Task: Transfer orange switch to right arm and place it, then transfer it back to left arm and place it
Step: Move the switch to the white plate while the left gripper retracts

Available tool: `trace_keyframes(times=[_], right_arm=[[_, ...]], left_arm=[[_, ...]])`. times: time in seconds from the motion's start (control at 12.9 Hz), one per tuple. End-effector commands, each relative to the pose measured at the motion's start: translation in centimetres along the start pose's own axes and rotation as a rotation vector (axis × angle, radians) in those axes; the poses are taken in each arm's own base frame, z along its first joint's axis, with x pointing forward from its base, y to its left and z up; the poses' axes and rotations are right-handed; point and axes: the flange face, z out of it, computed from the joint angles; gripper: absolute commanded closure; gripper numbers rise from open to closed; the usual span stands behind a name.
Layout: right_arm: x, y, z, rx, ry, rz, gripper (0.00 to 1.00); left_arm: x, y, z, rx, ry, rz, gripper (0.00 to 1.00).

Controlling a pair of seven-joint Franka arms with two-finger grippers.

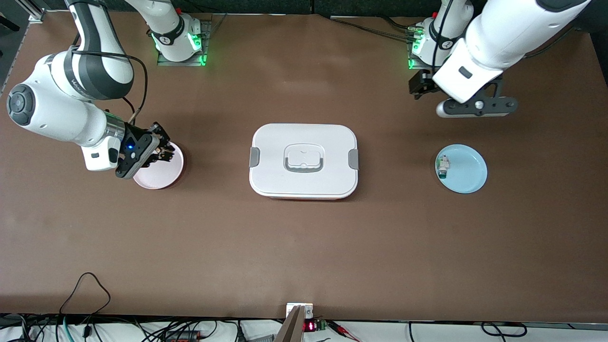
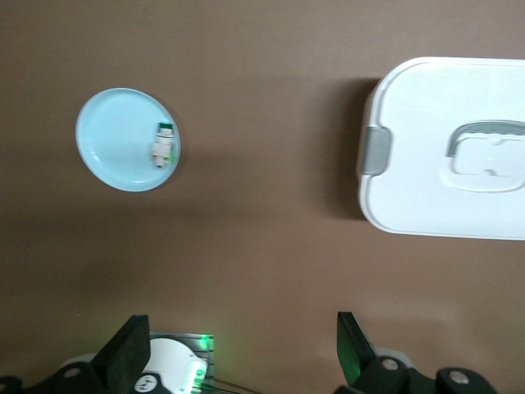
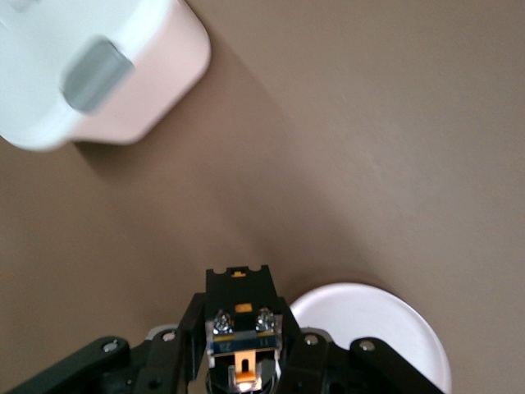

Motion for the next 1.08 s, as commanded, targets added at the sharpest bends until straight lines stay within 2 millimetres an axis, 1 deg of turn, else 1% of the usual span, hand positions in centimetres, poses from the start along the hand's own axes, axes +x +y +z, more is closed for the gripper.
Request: trace_keyframes(times=[0.0,0.23,0.31,0.39,0.46,0.54,0.62,0.77,1.0], right_arm=[[0.0,1.3,-0.2,-0.083,-0.038,-0.064,0.70],[-0.3,1.9,-0.1,-0.126,-0.073,-0.114,0.70],[-0.5,2.3,0.3,-0.141,-0.105,-0.149,0.70],[-1.0,3.1,0.6,-0.158,-0.125,-0.163,0.70],[-1.1,3.5,0.9,-0.170,-0.137,-0.192,0.70],[-1.1,3.7,1.1,-0.188,-0.152,-0.229,0.70],[-1.5,4.2,1.1,-0.199,-0.170,-0.252,0.70],[-1.8,4.9,1.6,-0.224,-0.212,-0.320,0.70],[-1.8,5.4,3.4,-0.212,-0.235,-0.440,0.70]], left_arm=[[-0.6,-3.9,0.5,0.001,0.022,0.011,0.00],[0.6,-7.9,0.8,-0.024,0.010,0.021,0.00],[1.0,-9.2,1.2,-0.026,0.003,0.035,0.00],[1.7,-10.9,1.2,-0.031,0.018,0.056,0.00],[2.4,-12.8,1.8,-0.033,0.019,0.063,0.00],[2.8,-14.3,2.1,-0.036,0.020,0.055,0.00],[2.8,-14.9,2.6,-0.035,0.008,0.047,0.00],[2.6,-15.1,2.7,-0.032,0.003,0.033,0.00],[2.6,-15.3,2.7,-0.029,0.002,0.031,0.00]])
